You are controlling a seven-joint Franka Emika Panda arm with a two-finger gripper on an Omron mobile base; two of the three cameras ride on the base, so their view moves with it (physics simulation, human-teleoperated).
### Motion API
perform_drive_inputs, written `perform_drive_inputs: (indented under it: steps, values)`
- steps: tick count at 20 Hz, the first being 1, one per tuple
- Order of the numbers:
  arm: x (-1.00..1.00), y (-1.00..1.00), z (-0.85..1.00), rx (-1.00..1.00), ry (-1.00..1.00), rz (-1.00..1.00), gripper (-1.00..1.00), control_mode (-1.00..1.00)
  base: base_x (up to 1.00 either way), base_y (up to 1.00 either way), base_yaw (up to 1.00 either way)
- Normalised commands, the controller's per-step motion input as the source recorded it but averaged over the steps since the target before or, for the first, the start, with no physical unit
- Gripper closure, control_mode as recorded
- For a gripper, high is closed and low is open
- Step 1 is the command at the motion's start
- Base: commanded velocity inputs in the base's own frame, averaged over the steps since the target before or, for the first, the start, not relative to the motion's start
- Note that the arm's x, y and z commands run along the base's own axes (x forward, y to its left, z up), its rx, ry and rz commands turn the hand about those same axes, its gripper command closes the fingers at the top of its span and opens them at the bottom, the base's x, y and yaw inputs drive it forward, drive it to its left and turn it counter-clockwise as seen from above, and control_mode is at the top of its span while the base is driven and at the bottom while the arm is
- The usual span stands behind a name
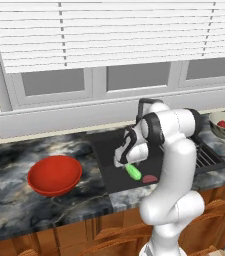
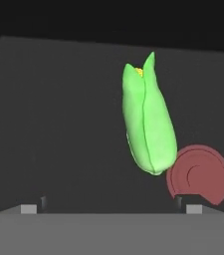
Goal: Pick the bell peppers from the cabinet and place them in one bowl. Pick the corn from the sink and place it in the other bowl.
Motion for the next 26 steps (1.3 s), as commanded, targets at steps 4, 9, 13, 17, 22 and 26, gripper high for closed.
perform_drive_inputs:
  steps: [4, 9, 13, 17, 22, 26]
  values:
    - [0.02, 0.0, 0.0, 0.0, -0.28, 0.0, -1.0, -1.0, 0.0, 0.0, 0.0]
    - [0.01, 0.0, 0.0, 0.0, -0.12, 0.01, -1.0, -1.0, 0.0, 0.0, 0.0]
    - [0.21, -0.06, 0.0, 0.0, 0.02, 0.01, -1.0, -1.0, 0.0, 0.0, 0.0]
    - [0.24, -0.18, 0.0, 0.0, 0.06, 0.03, -1.0, -1.0, 0.0, 0.0, 0.0]
    - [0.41, -0.22, 0.0, 0.0, 0.08, 0.02, -1.0, -1.0, 0.0, 0.0, 0.0]
    - [0.53, -0.27, 0.0, 0.0, 0.12, 0.0, -1.0, -1.0, 0.0, 0.0, 0.0]
